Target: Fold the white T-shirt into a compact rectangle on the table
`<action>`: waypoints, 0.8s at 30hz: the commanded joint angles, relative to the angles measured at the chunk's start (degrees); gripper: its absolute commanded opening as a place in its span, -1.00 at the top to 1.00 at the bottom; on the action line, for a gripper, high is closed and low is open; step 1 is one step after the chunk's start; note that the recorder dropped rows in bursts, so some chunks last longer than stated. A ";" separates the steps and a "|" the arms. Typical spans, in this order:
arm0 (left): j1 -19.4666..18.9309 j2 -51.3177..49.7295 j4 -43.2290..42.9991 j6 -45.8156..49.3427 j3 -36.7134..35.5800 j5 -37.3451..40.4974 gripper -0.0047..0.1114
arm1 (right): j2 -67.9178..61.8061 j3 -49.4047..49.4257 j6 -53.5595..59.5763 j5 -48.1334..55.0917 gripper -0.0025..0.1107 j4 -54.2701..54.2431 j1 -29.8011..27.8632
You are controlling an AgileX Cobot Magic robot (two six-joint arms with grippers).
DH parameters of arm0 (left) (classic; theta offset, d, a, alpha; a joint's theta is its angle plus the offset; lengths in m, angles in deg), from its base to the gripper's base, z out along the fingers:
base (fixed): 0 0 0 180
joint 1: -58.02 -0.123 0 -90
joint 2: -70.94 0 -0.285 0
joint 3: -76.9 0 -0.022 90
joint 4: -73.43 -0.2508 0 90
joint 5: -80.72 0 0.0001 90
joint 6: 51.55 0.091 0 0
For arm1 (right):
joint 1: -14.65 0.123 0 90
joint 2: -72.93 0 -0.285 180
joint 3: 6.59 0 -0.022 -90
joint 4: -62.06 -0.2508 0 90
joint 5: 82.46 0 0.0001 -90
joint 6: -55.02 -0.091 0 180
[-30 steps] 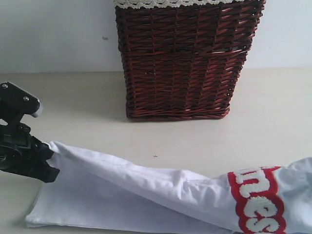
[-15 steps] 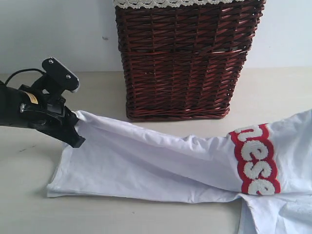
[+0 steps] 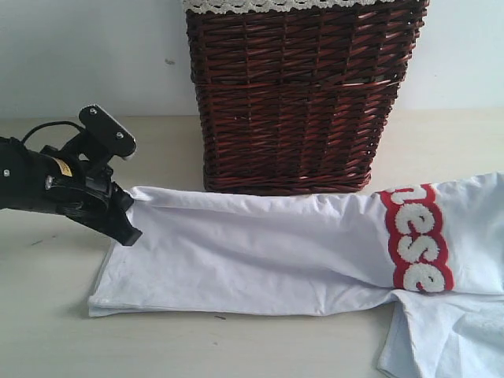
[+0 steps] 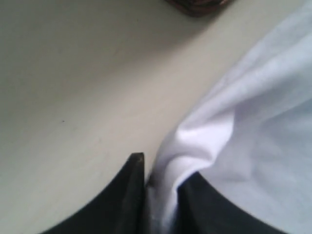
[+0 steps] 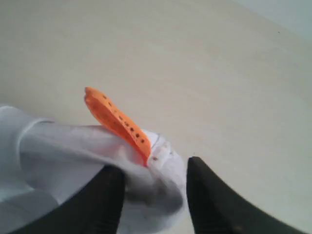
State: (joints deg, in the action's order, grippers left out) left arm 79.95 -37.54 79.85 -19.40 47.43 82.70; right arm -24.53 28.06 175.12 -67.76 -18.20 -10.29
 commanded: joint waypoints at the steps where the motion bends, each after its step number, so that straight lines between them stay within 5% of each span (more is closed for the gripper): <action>1: -0.20 -1.41 0.01 2.27 0.38 -2.84 0.05 | -1.22 -1.36 1.16 -1.67 -0.02 -1.48 -0.34; 4: -0.20 -2.06 0.01 2.16 0.38 -4.86 -0.56 | -1.61 -1.36 1.16 -2.26 -0.08 -2.87 -0.34; 8: -0.20 -1.67 0.01 2.16 0.38 -6.64 -0.86 | -1.61 -3.31 1.16 -2.26 -0.08 -3.61 -0.34; 13: -0.10 2.36 0.17 2.57 0.38 -7.24 -0.89 | 0.06 -9.16 1.05 3.33 -0.07 -3.74 -0.34; 19: 1.51 15.20 0.13 3.33 0.38 -5.82 -0.89 | 6.92 -11.70 -2.13 23.35 0.02 0.69 -0.34; 24: 3.53 27.75 0.23 3.47 0.38 -4.89 -0.52 | 15.91 -11.70 -10.79 37.71 0.52 17.47 -0.34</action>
State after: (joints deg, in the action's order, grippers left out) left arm 82.68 -15.77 79.76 -15.58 47.43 77.59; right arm -13.34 16.66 170.95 -36.98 -9.52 -10.37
